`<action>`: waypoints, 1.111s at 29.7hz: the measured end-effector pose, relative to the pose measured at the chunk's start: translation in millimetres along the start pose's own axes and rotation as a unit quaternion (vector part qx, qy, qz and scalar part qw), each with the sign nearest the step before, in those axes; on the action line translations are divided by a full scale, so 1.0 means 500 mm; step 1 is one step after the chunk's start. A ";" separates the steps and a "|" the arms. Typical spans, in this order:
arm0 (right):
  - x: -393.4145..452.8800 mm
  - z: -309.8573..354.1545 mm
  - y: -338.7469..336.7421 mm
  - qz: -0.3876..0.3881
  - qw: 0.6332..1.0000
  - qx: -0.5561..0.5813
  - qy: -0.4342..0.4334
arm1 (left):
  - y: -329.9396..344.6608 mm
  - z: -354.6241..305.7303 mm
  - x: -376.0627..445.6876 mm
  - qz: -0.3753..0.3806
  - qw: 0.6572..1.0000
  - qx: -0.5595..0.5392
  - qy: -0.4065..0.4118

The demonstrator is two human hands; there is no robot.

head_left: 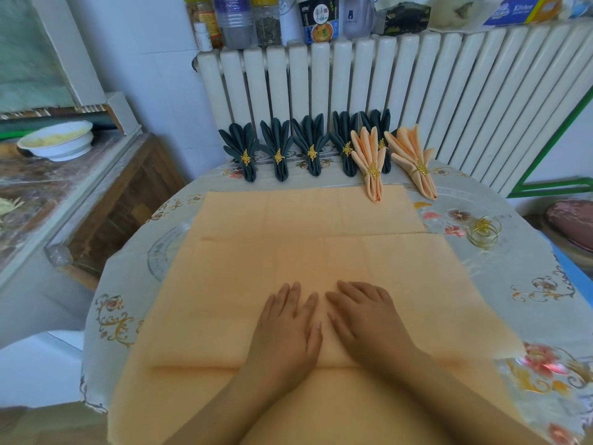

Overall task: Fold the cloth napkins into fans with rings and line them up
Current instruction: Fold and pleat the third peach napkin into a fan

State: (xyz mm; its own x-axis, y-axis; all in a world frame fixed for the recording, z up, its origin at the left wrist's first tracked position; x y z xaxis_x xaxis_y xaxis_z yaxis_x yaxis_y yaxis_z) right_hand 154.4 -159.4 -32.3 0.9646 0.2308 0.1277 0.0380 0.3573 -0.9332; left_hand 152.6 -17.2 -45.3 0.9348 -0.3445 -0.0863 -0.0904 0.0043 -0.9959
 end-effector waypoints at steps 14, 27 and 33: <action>-0.089 -0.062 -0.007 0.012 0.998 0.051 0.029 | 0.003 0.071 -0.052 -0.106 0.990 -0.089 0.006; -0.177 -0.120 -0.060 -0.017 0.975 0.219 -0.041 | -0.012 0.140 -0.141 -0.090 0.959 -0.269 0.008; -0.184 -0.089 -0.063 -0.001 0.991 0.100 -0.085 | -0.008 0.133 -0.149 -0.133 0.968 -0.205 0.053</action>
State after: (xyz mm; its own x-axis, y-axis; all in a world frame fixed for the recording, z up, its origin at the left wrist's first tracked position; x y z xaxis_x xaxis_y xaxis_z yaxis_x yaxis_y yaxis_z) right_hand 76.1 -232.1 -29.6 0.9060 0.3732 0.1996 -0.0298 0.5267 -0.8495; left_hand 106.5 71.1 -36.6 0.9052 -0.3767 0.1969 0.0000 -0.4633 -0.8862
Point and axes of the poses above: each hand's wrist, its own x-axis towards the middle knuckle, its own y-axis out of the palm, z = x × y, the point moved 4 cm from there along x, towards the middle knuckle, and after that the axes turned 10 degrees about x, right-handed, at the moved point
